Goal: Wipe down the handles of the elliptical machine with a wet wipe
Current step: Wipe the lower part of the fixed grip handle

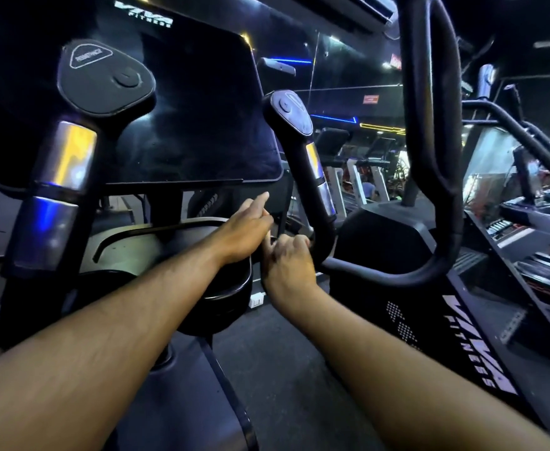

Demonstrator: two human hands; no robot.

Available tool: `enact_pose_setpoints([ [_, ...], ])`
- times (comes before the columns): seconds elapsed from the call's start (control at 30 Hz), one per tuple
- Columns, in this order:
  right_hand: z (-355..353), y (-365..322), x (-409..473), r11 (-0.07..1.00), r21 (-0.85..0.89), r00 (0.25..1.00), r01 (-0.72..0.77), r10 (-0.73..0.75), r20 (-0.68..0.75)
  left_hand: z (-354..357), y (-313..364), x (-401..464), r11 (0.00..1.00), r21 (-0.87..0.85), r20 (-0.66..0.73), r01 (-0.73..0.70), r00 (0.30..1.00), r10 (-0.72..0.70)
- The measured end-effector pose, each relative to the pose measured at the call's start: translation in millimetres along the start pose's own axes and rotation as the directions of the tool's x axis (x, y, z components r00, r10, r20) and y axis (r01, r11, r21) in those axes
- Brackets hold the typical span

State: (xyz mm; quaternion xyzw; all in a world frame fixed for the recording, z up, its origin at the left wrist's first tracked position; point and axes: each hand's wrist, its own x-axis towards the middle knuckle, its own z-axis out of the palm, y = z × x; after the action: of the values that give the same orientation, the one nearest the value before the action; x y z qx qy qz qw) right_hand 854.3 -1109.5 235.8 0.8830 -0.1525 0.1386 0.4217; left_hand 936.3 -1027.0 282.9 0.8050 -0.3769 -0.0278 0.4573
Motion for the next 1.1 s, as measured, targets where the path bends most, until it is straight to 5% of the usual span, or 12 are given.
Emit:
enact_pose_setpoints([
  [0.13,9.7,-13.9,9.2,0.988,0.14,0.997,-0.058,0.064,-0.04,1.4,1.8,-2.2,1.0,-0.018,-0.023,-0.002,1.0,0.002],
  [0.27,15.7,-4.5,-2.7,0.997,0.075,0.993,0.016,-0.007,-0.118,1.6,2.9,-3.9,0.999,-0.043,-0.012,-0.006,1.0,0.005],
  [0.5,25.8,71.9,-48.5,0.898,-0.355,0.905,0.26,-0.355,-0.235,3.2,5.0,-4.8,1.0,-0.008,0.014,0.0,1.0,0.0],
  [0.77,-20.1,88.3,-16.2,0.611,-0.674,0.846,0.414,-0.532,0.038,2.0,1.4,-2.8,1.0,0.013,0.016,0.013,1.0,-0.013],
  [0.83,-24.9,83.2,-16.4,0.611,-0.66,0.855,0.438,-0.51,0.096,2.7,1.2,-2.8,1.0,0.007,0.018,0.019,1.0,-0.019],
  [0.93,-12.3,72.6,-24.4,0.769,-0.503,0.882,0.395,-0.47,-0.024,2.8,0.7,-2.7,1.0,-0.001,0.013,0.024,1.0,-0.024],
  [1.03,18.2,54.7,-40.2,0.94,0.08,0.812,0.331,-0.241,-0.532,2.4,3.0,-4.0,1.0,-0.001,0.017,0.023,1.0,-0.023],
  [1.07,26.5,44.0,-50.5,0.861,0.385,0.792,0.333,-0.034,-0.61,2.0,4.7,-5.7,1.0,0.007,0.026,0.023,0.999,-0.023],
  [1.1,28.6,32.7,-64.1,0.671,0.668,0.794,0.322,0.192,-0.576,1.2,6.2,-8.0,1.0,0.009,0.038,0.027,0.999,-0.027],
])
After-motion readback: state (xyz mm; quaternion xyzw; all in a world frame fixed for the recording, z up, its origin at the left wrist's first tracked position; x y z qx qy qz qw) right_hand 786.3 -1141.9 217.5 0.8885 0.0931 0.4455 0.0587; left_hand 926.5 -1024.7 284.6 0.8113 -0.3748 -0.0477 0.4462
